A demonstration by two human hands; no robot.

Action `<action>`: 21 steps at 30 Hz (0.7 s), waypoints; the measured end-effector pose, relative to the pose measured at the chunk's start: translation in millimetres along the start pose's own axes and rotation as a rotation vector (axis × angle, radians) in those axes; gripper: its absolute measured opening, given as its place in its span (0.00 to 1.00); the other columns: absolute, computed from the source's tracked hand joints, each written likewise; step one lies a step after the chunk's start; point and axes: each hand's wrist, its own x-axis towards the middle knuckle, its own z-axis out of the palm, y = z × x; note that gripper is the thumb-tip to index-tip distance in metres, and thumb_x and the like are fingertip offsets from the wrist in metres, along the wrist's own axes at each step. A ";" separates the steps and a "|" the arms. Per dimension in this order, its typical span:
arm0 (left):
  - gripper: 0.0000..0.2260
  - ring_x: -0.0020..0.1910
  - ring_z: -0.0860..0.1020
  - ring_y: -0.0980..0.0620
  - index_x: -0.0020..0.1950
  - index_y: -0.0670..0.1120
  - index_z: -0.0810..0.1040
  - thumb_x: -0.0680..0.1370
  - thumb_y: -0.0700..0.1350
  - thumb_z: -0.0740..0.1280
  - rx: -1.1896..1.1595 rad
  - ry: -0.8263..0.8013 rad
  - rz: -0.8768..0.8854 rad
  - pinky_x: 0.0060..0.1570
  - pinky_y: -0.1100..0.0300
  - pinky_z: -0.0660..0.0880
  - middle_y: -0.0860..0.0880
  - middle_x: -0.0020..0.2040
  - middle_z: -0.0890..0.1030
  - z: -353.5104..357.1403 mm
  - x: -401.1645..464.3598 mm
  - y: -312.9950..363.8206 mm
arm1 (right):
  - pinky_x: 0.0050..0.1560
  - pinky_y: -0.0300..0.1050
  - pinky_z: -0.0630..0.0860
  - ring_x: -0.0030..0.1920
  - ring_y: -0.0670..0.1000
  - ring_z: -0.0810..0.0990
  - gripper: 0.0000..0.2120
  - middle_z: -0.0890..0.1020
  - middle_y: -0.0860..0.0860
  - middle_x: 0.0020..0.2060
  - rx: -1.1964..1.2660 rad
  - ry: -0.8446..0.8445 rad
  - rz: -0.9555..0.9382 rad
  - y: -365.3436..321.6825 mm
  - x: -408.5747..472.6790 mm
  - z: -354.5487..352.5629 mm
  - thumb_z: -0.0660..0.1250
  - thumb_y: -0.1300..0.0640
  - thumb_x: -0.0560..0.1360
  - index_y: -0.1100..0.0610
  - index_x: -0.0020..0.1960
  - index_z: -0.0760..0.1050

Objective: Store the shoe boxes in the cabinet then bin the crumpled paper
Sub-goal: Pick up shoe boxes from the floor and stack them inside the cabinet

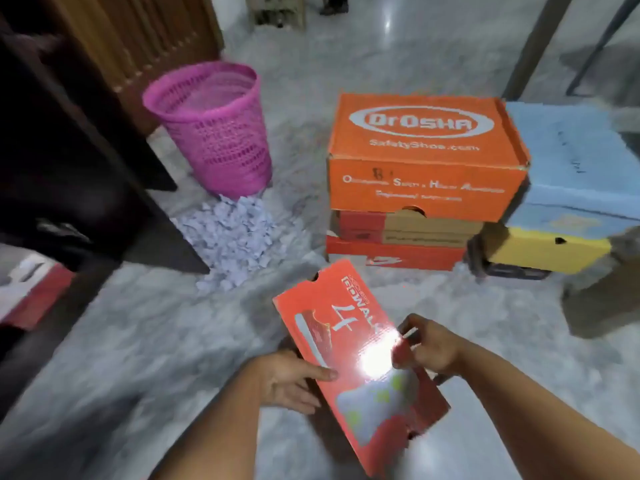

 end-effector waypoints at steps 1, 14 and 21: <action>0.29 0.57 0.84 0.40 0.65 0.45 0.78 0.68 0.47 0.83 -0.050 0.018 0.006 0.58 0.47 0.82 0.36 0.71 0.72 -24.7 -14.2 -18.8 | 0.35 0.49 0.78 0.46 0.55 0.81 0.25 0.85 0.47 0.50 -0.052 -0.066 -0.029 -29.4 6.0 16.0 0.76 0.52 0.63 0.47 0.57 0.71; 0.35 0.58 0.82 0.43 0.64 0.50 0.80 0.60 0.60 0.82 -0.770 0.623 0.382 0.56 0.47 0.83 0.47 0.60 0.84 -259.6 -135.7 -196.9 | 0.52 0.36 0.80 0.55 0.43 0.85 0.36 0.84 0.43 0.55 -0.214 -0.401 -0.782 -316.7 47.4 249.9 0.75 0.73 0.69 0.45 0.68 0.71; 0.25 0.59 0.83 0.45 0.68 0.45 0.75 0.74 0.45 0.77 -1.017 1.159 0.795 0.56 0.45 0.82 0.44 0.60 0.84 -370.9 -155.9 -167.4 | 0.48 0.47 0.82 0.48 0.52 0.85 0.32 0.84 0.49 0.48 -0.175 -0.023 -0.934 -480.8 68.1 329.1 0.84 0.46 0.62 0.52 0.60 0.74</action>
